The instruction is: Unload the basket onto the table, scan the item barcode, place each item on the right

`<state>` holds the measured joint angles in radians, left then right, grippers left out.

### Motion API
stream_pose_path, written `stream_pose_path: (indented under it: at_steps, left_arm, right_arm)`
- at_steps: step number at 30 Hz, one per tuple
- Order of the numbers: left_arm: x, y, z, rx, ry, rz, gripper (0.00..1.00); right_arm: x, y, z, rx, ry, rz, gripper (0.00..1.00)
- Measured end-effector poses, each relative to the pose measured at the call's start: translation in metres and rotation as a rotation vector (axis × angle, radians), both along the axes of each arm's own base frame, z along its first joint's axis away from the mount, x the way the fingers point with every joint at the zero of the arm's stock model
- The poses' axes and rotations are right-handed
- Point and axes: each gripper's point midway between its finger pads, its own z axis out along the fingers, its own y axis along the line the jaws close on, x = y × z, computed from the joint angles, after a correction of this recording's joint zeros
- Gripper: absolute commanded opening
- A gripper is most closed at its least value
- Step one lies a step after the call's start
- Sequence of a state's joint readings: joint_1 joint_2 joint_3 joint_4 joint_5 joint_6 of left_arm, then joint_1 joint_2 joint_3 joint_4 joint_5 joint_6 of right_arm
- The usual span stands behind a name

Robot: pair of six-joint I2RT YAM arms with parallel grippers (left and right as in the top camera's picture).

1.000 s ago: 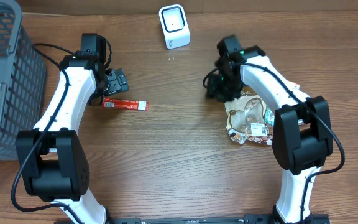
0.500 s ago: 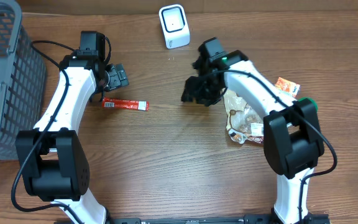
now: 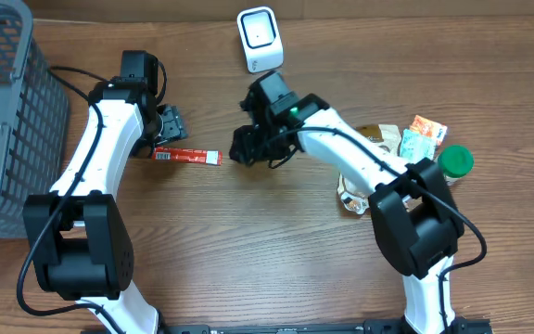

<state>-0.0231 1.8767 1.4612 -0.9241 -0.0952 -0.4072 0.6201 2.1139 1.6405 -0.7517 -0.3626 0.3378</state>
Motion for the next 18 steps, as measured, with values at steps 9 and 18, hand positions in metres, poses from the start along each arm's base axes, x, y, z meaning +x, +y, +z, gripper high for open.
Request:
stream_pose_path:
  at_steps: [9,18]
  left_arm:
    - [0.006,0.015,-0.004,-0.013,-0.040,0.110,0.73]
    - [0.005,0.017,-0.024,-0.036,-0.065,0.202,0.58]
  right_arm:
    - [-0.003,0.005,-0.005,-0.083,-0.068,0.004,0.69]
    - [0.004,-0.012,-0.012,-0.177,-0.102,-0.034,0.76]
